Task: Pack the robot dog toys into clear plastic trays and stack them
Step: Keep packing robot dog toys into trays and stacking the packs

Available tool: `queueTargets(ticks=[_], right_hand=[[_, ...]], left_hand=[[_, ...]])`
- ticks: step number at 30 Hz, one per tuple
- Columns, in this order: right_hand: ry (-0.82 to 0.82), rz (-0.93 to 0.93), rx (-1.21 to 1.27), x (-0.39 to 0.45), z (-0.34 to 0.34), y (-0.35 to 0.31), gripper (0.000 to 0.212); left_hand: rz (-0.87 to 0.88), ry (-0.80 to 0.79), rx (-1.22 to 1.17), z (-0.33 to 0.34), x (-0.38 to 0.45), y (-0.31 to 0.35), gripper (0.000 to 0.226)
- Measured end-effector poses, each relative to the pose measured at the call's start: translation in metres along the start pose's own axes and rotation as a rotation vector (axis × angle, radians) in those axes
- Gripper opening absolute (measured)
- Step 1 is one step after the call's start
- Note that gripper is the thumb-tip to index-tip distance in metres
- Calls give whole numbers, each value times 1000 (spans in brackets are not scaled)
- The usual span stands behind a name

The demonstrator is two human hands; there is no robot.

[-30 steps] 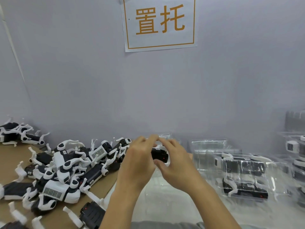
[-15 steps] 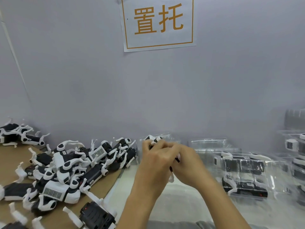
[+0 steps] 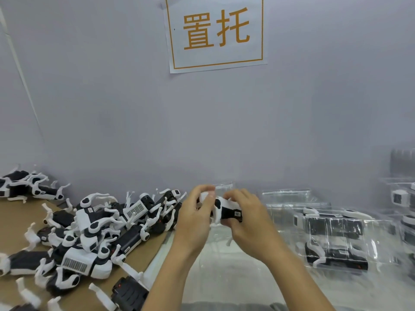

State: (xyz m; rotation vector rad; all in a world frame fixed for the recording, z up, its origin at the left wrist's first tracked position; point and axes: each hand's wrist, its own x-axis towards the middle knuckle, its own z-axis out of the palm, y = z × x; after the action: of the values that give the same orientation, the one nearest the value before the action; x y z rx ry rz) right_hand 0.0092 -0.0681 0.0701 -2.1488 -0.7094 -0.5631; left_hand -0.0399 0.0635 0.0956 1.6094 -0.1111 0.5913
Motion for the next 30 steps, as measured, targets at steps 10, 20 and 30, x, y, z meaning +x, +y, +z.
queueTargets(ticks=[10,20,30], right_hand=[[-40,-50,89,3,-8,-3,39],[-87,98,-102,5,-16,13,31],[-306,214,-155,0,-4,15,60]], left_hand=[[-34,46,-89,2,-1,-19,14],[-355,-121,183,-10,-6,-97,38],[-489,-3,16,-18,0,-114,59]])
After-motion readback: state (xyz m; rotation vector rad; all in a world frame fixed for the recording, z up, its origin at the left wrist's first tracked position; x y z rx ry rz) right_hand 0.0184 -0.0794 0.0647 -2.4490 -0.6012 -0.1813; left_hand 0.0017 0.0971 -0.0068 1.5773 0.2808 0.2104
